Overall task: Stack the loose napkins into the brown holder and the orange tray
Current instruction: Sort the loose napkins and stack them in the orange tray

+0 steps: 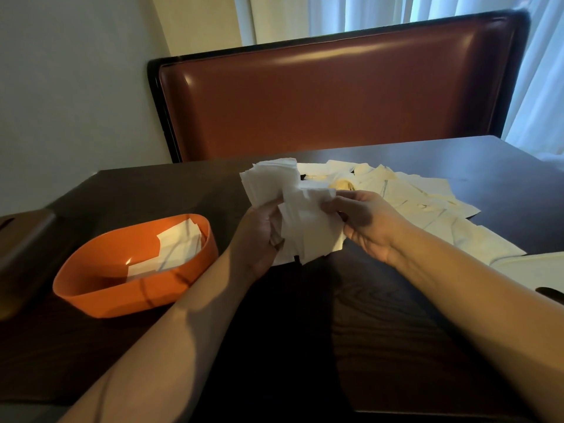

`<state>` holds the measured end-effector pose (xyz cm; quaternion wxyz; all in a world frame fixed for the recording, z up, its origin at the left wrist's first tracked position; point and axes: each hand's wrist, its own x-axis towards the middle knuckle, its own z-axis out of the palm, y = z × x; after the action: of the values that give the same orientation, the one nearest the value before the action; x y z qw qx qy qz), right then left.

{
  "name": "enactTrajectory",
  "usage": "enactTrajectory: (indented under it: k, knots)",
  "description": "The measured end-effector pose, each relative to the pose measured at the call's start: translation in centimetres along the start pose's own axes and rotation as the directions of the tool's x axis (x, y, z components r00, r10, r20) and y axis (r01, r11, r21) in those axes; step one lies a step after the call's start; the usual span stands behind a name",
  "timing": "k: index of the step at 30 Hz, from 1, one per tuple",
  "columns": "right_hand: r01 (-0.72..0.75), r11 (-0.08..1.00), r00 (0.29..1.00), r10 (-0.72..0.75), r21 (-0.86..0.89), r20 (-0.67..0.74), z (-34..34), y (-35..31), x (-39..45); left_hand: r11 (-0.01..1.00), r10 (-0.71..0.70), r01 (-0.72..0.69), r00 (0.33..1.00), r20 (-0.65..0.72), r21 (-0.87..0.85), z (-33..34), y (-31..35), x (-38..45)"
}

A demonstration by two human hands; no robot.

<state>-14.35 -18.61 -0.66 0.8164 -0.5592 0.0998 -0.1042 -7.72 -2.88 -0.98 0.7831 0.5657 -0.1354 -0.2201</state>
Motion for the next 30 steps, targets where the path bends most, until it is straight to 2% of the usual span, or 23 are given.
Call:
enactTrajectory:
  k: [9, 14, 19, 23, 30]
  knots:
    - [0.014, 0.999, 0.997, -0.017, 0.042, 0.076, -0.5, -0.8, 0.0, 0.992, -0.119, 0.120, 0.992, 0.038, -0.026, 0.0, 0.4, -0.1]
    - [-0.028, 0.998, 0.998, 0.024, 0.064, 0.058, -0.8, -0.8, 0.5, 0.993, -0.115, 0.111, 0.978, 0.174, 0.031, 0.3, 0.6, -0.3]
    - [-0.010, 0.997, 0.999, 0.007, 0.076, 0.040, -0.8, -0.8, 0.7, 0.991, -0.137, 0.135, 0.951, 0.279, 0.026, 0.2, 0.3, -0.5]
    - [0.116, 0.993, 0.993, -0.115, 0.025, -0.022, -0.3, -0.8, 0.1, 0.990, -0.143, 0.141, 0.933, 0.331, 0.030, 0.0, -0.1, -0.5]
    - [0.225, 0.969, 0.951, -0.242, -0.106, -0.191, 0.6, -0.2, -0.1, 0.987, -0.159, 0.156, 0.952, 0.263, 0.035, -0.3, -0.5, -0.1]
